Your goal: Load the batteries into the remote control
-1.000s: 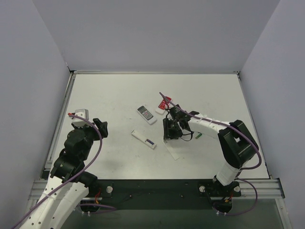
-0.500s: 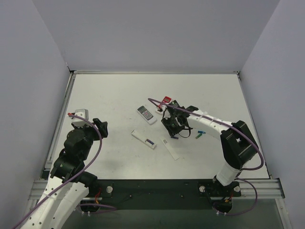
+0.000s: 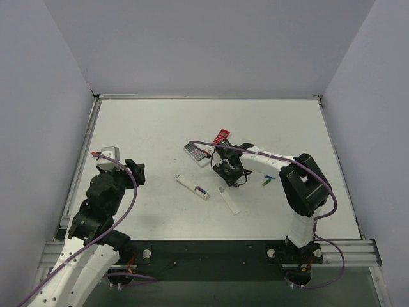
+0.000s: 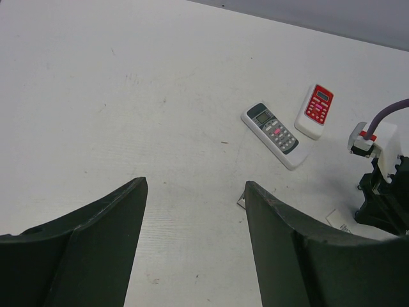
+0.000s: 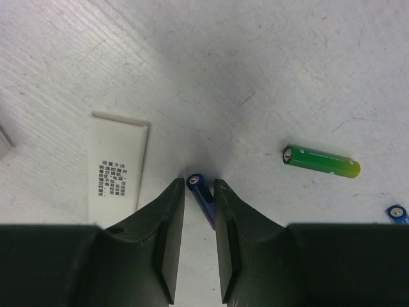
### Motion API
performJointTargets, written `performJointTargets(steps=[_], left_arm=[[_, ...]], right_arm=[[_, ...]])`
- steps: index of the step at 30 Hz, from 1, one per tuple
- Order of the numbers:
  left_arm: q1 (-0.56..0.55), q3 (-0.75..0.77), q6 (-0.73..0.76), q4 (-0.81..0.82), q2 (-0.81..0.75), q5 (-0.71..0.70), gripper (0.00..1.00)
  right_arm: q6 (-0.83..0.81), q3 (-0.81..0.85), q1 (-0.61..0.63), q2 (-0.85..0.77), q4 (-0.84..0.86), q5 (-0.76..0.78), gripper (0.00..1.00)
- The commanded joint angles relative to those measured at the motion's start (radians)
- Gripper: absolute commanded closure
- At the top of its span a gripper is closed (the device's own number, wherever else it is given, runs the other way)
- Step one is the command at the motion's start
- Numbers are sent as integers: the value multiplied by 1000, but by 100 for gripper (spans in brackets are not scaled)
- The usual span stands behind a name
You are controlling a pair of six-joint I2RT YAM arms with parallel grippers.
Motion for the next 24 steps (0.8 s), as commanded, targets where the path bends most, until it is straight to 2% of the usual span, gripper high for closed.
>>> performJointTargets(steps=[1,8,15,24], left_arm=[[8,7,-6,25,-12,11,27],[10,7,-6,27,-11,11,27],[27,5,-11,30,-1,21,27],[64,-1,-25,42,3,58,27]], right_arm=[[-22,29,6,11,-52,22,82],[4,26,14,-32,-43,25,99],[56,9,107,-222,81,5,100],[127,-39,265,-228,345,10,100]])
